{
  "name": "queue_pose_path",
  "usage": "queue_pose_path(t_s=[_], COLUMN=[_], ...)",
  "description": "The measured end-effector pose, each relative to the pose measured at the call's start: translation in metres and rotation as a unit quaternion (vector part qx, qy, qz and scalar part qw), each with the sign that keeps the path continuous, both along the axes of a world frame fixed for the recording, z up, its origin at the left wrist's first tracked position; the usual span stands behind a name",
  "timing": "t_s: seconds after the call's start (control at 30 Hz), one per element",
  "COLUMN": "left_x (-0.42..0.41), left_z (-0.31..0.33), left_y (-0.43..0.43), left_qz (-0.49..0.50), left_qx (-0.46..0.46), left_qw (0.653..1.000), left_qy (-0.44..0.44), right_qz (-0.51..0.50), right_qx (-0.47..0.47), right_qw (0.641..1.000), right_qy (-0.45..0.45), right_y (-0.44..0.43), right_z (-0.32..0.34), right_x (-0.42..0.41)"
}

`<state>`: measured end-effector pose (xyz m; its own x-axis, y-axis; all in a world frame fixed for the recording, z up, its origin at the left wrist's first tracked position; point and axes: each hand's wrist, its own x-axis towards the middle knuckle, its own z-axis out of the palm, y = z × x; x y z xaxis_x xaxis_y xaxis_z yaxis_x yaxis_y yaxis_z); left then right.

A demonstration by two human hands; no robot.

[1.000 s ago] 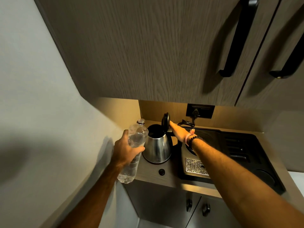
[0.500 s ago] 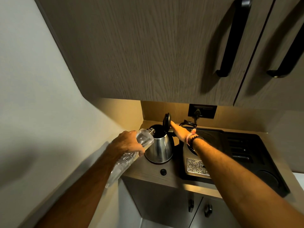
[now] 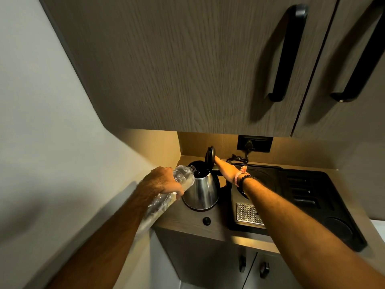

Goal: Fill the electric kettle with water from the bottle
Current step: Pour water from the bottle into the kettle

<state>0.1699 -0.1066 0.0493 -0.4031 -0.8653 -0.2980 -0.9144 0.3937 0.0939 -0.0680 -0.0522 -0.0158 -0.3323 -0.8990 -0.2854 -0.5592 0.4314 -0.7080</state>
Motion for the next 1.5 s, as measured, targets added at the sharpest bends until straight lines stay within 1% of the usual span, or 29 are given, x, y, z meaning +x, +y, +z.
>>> queue_pose_path(t_s=[0.27,0.4,0.7,0.87,1.1,1.23,1.33,1.5], left_x=[0.004,0.008,0.01,0.014,0.018,0.023,0.028,0.028], left_z=[-0.004,-0.01,-0.019,-0.029,-0.05,-0.063,-0.072,-0.088], left_y=[0.002,0.003,0.001,0.0,0.005,0.01,0.012,0.017], left_qz=[0.006,0.012,0.02,0.018,0.055,0.078,0.118,0.162], left_qx=[0.003,0.01,0.009,0.009,0.024,0.008,-0.043,-0.144], left_qw=[1.0,0.999,0.999,0.998,0.983,0.969,0.943,0.885], left_qy=[0.02,0.029,0.043,0.063,0.173,0.234,0.309,0.412], right_qz=[-0.008,0.012,0.004,-0.007,-0.009,0.004,0.002,0.005], right_qx=[0.009,0.001,-0.003,0.001,0.009,0.007,0.008,0.01], right_qw=[0.999,1.0,0.998,0.998,1.0,0.999,0.999,0.999], right_qy=[-0.033,-0.022,-0.059,-0.061,-0.019,-0.034,-0.049,-0.052], right_y=[-0.001,-0.001,-0.002,-0.002,0.001,0.001,-0.001,-0.001], right_z=[-0.001,0.003,-0.001,-0.001,0.001,0.002,0.0,0.002], right_x=[-0.002,0.0,-0.002,-0.001,0.0,-0.001,-0.002,-0.001])
